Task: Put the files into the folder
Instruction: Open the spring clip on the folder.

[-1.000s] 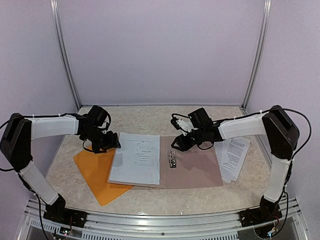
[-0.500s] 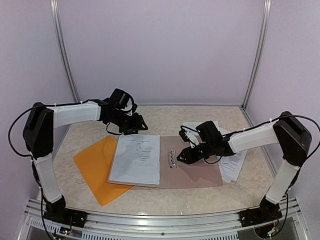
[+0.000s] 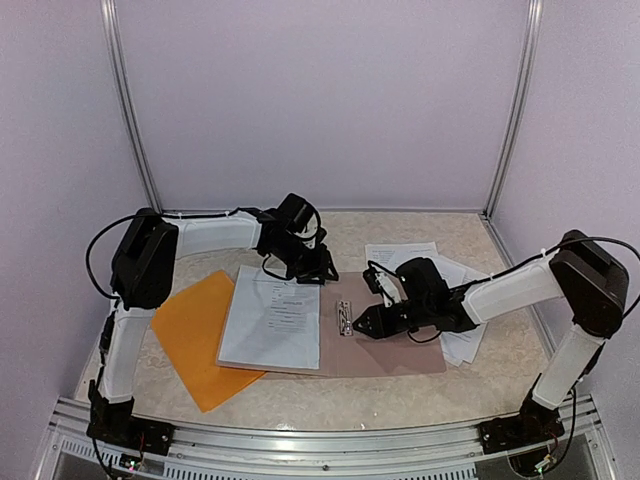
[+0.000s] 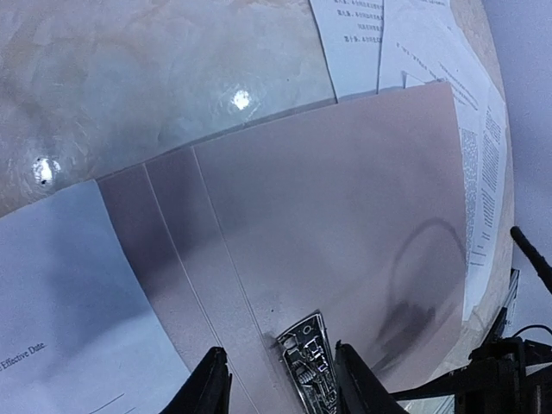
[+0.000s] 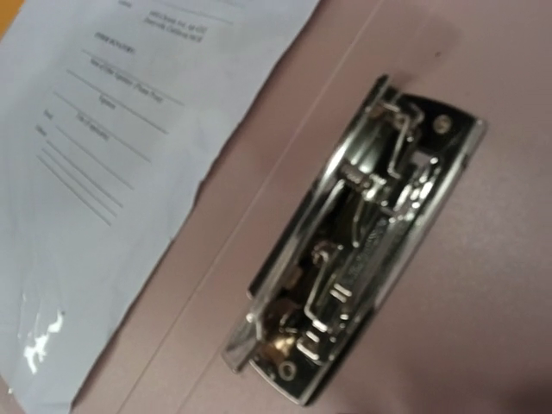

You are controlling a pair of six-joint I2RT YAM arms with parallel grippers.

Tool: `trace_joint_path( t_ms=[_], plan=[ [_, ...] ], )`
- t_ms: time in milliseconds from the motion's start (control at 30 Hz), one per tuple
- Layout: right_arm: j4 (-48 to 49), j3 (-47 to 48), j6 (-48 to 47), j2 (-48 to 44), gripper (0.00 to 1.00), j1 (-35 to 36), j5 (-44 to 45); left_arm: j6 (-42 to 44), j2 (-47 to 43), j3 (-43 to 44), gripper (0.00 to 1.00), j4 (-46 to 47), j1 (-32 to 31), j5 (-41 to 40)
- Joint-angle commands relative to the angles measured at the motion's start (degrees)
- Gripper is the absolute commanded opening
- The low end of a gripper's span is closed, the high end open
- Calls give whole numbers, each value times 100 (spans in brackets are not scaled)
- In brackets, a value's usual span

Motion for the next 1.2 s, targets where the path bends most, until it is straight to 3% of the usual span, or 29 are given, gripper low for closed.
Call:
trace_joint_path(
  t_ms=[0, 767, 1167],
  plan=[
    [72, -125, 70, -242, 28, 38, 200, 84, 394, 486, 38, -431, -171, 285],
    [283, -368, 167, -296, 27, 46, 300, -20, 1050, 1272, 37, -1495, -517, -167],
    [362, -469, 225, -336, 27, 125, 349, -85, 1579, 2239, 34, -2643, -767, -1151]
  ],
)
